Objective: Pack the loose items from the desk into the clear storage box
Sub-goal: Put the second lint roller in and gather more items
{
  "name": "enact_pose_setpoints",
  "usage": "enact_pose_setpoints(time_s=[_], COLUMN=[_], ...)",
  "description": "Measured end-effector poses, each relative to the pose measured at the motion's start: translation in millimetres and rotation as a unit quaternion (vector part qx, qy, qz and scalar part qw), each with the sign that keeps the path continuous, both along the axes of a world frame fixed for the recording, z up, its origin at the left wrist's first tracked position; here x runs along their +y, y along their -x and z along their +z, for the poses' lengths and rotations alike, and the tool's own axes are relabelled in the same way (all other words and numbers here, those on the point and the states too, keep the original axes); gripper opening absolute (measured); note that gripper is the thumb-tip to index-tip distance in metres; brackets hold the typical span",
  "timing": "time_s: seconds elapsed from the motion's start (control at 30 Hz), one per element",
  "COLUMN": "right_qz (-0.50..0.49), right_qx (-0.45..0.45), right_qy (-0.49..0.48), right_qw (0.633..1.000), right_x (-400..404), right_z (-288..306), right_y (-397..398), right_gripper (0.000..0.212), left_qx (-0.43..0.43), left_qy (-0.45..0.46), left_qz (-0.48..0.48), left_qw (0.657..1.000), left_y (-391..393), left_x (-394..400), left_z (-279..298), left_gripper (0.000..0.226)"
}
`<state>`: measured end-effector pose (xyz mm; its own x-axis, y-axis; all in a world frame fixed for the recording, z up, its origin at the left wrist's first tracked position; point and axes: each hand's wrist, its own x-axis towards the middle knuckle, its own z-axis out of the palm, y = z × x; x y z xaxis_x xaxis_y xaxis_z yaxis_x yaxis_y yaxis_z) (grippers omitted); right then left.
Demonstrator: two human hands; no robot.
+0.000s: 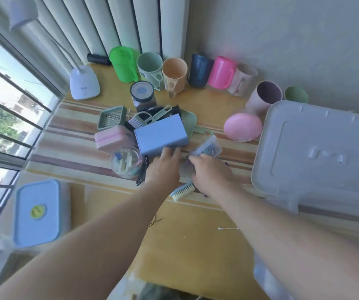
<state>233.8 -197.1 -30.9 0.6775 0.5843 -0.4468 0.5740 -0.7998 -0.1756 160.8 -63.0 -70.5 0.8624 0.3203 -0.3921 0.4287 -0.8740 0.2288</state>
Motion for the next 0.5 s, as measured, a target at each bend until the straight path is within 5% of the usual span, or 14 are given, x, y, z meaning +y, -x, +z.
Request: enact_pose_setpoints(time_s=[0.23,0.33,0.5], right_qz=[-0.001,-0.011,-0.012], right_qx=[0.020,0.023,0.043], right_qy=[0.035,0.053,0.058], right_qw=[0.999,0.998,0.997], right_x=[5.3,-4.3,-12.7], right_z=[-16.7,-19.8,-19.2], right_y=[14.2,16.6,18.3], right_gripper=[0.011,0.012,0.022], left_qx=[0.053,0.006,-0.144], left_qy=[0.006,0.012,0.077], left_qz=[-0.005,-0.019,-0.022], left_qw=[0.999,1.000,0.986], left_y=[-9.6,-10.5,49.8], left_x=[8.6,9.7,11.8], left_z=[-5.4,2.0,13.5], left_gripper=[0.061,0.027,0.027])
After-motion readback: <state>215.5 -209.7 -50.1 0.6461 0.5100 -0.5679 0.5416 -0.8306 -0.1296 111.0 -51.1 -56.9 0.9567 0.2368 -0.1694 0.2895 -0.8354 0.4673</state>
